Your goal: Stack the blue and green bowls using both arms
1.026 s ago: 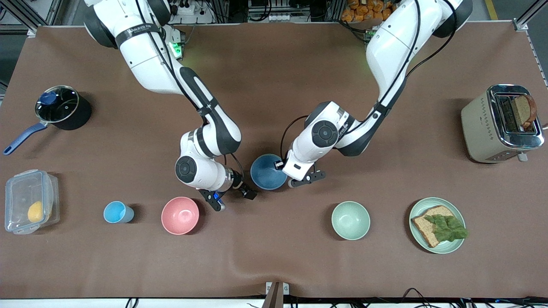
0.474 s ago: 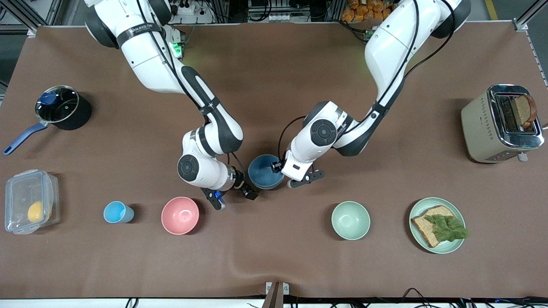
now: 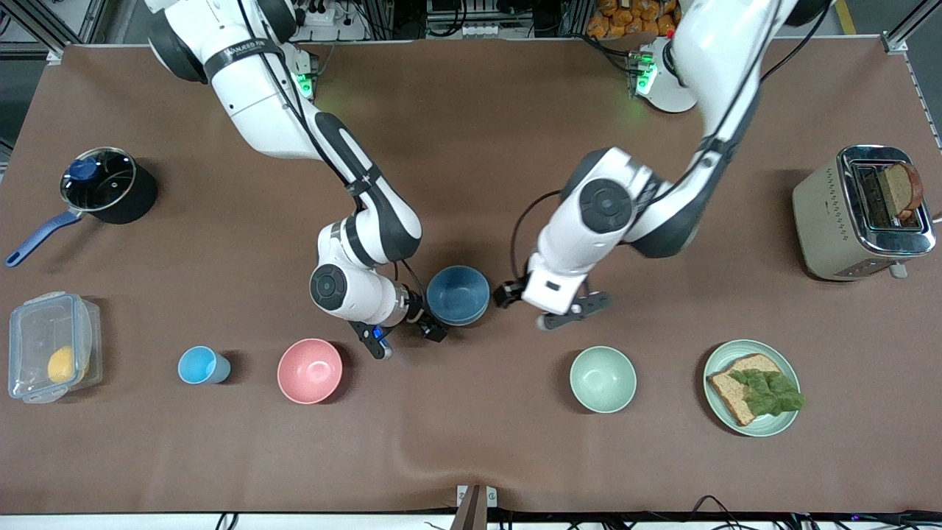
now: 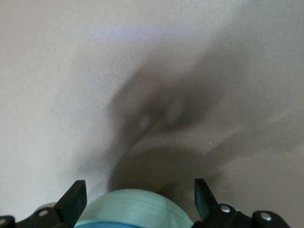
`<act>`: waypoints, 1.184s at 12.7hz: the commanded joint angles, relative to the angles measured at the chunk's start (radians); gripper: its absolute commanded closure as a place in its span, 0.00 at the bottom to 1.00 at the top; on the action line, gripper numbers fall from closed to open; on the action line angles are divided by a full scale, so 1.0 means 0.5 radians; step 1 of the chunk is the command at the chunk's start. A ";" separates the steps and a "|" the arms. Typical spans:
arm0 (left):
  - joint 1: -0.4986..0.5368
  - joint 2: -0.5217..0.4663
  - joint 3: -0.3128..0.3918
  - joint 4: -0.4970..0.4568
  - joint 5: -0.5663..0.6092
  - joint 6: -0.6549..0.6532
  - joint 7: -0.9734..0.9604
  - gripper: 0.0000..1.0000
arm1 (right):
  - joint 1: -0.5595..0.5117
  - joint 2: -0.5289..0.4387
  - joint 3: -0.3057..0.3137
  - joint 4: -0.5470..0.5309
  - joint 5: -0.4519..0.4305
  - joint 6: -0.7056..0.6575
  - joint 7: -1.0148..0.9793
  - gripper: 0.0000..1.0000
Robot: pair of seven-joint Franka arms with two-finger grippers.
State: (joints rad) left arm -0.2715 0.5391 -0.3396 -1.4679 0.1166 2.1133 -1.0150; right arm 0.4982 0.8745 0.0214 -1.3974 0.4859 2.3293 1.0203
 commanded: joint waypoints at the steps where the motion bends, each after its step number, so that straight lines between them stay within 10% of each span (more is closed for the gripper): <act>1: 0.122 -0.304 0.001 -0.138 0.199 -0.277 0.014 0.00 | -0.066 0.000 0.000 0.046 -0.021 -0.023 -0.190 0.00; 8: 0.616 -0.786 -0.020 -0.114 0.056 -0.802 0.906 0.00 | -0.367 -0.300 -0.021 0.015 -0.045 -0.635 -1.042 0.00; 15: 0.672 -0.906 0.090 -0.062 -0.128 -1.005 1.431 0.00 | -0.664 -0.948 -0.101 0.015 -0.552 -1.418 -1.689 0.00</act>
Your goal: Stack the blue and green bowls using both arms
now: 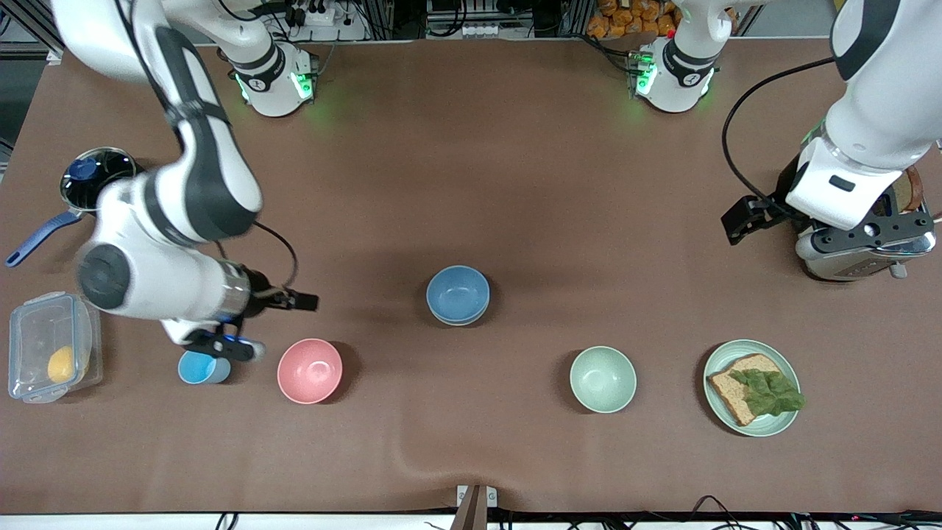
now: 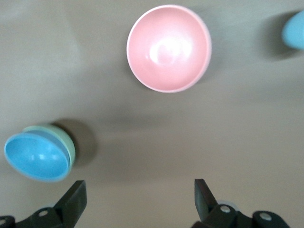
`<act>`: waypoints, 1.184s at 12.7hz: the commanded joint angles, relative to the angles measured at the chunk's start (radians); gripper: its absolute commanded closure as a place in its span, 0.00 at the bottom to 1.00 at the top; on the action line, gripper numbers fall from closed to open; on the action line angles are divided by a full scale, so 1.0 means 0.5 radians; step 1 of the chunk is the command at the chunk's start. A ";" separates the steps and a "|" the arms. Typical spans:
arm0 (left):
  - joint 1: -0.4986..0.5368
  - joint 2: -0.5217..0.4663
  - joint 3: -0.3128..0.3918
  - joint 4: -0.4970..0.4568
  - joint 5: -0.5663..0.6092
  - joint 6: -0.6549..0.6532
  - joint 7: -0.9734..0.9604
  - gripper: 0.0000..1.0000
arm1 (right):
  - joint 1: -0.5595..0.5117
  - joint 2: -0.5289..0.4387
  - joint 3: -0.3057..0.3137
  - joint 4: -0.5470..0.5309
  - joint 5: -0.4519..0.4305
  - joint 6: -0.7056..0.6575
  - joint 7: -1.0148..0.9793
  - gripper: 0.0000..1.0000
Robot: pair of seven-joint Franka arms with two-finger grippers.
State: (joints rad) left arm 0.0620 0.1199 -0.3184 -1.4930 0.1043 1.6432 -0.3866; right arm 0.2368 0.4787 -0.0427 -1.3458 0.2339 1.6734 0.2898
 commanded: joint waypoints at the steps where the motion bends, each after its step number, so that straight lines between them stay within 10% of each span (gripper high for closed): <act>1: -0.004 -0.089 0.103 -0.008 -0.116 -0.114 0.245 0.00 | -0.212 -0.223 0.024 -0.091 -0.054 -0.168 -0.394 0.00; 10: -0.001 -0.166 0.272 -0.011 -0.172 -0.347 0.764 0.00 | -0.477 -0.862 0.036 -0.541 -0.339 -0.162 -0.929 0.00; 15: 0.017 -0.169 0.272 -0.008 -0.169 -0.390 0.779 0.00 | -0.464 -0.911 0.018 -0.585 -0.348 -0.190 -0.911 0.00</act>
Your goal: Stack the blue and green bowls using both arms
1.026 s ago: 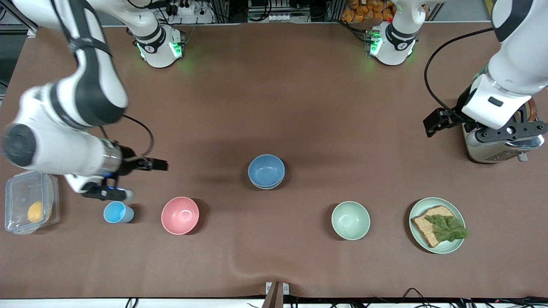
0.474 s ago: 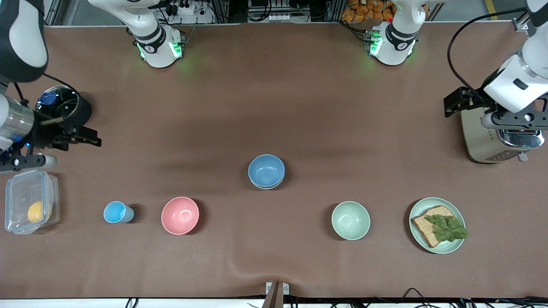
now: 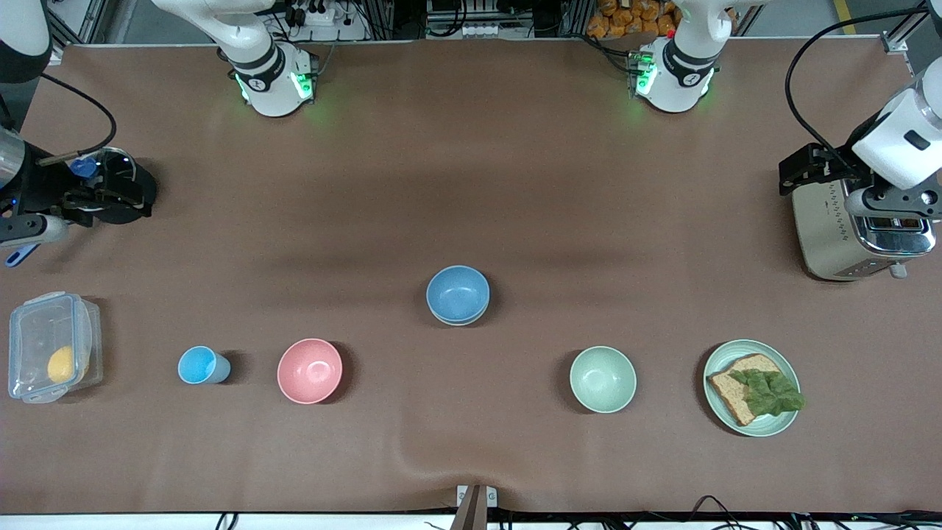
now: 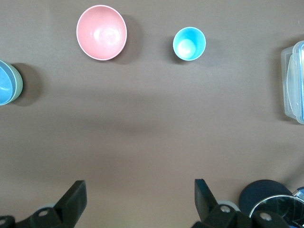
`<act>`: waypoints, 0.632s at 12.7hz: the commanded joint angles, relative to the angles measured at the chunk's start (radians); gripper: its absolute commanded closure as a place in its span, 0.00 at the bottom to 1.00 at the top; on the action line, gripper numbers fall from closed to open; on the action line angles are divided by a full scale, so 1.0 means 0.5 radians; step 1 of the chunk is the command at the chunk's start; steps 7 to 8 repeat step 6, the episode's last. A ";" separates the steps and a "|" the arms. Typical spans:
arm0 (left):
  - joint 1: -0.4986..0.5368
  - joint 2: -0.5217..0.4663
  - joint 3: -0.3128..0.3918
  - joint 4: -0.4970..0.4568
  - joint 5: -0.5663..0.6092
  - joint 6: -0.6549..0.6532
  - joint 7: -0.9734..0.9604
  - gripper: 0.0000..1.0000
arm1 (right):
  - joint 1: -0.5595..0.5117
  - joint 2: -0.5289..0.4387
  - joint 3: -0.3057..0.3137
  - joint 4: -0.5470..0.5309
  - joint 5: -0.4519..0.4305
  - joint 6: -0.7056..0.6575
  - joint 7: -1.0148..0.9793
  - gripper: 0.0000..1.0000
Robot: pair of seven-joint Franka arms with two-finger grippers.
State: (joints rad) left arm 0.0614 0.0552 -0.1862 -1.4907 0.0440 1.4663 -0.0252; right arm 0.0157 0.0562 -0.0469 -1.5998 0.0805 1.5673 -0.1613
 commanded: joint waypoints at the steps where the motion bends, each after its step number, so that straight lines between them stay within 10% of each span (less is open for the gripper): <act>1: 0.028 -0.040 0.004 -0.013 -0.048 -0.049 0.053 0.00 | -0.019 -0.066 0.026 -0.077 -0.041 0.022 0.010 0.00; 8: 0.031 -0.037 0.013 0.045 -0.045 -0.073 0.047 0.00 | -0.010 -0.066 0.026 -0.062 -0.097 -0.023 0.040 0.00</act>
